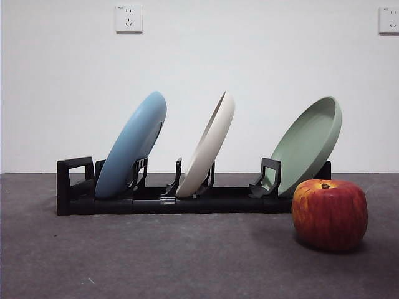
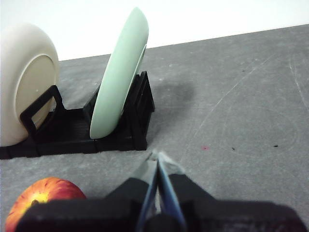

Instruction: Take the blue plate from the plate rack,put the plate on the table,take the apple from the table,put the apple in the plate

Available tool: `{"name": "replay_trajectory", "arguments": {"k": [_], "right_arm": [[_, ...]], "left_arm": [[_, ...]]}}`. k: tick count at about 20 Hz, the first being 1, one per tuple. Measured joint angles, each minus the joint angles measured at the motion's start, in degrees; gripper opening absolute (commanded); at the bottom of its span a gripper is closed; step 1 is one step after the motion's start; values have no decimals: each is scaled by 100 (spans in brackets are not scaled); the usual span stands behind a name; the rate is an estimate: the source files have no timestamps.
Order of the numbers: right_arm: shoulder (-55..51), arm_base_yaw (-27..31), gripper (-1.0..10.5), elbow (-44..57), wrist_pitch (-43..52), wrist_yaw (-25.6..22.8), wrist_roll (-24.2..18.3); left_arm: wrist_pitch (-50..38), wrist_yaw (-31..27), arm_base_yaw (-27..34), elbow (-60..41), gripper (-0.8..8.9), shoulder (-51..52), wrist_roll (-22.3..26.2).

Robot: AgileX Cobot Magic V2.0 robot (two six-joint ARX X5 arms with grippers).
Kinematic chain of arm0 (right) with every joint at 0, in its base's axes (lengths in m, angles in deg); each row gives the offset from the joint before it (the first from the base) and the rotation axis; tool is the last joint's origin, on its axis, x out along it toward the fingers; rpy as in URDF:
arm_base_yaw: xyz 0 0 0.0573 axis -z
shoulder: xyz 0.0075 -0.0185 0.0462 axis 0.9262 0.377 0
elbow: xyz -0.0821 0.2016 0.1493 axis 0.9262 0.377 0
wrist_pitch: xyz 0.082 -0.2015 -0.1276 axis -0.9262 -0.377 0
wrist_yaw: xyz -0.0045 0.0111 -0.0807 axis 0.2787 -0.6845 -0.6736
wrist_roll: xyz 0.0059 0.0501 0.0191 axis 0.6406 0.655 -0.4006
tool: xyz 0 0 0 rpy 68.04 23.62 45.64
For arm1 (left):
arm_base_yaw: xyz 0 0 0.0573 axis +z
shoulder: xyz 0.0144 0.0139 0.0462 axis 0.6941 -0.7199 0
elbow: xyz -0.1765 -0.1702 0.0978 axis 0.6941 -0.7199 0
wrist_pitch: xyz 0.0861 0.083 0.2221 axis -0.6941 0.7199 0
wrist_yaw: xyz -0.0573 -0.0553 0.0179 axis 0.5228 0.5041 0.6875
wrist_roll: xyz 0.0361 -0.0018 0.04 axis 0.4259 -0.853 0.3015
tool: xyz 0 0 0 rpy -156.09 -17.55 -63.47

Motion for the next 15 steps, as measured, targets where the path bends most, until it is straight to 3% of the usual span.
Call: {"name": "replay_trajectory", "arguments": {"k": [6, 11, 15], "right_arm": [[0, 2, 1, 0, 0, 24, 149], [15, 0, -9, -20, -79, 28, 704], [249, 2, -9, -227, -654, 197, 1154]], "left_arm": [[-26, 463, 0, 0, -2, 0, -221], [-55, 1005, -2, 0, -8, 0, -385], [-129, 1088, 0, 0, -8, 0, -981]]}}
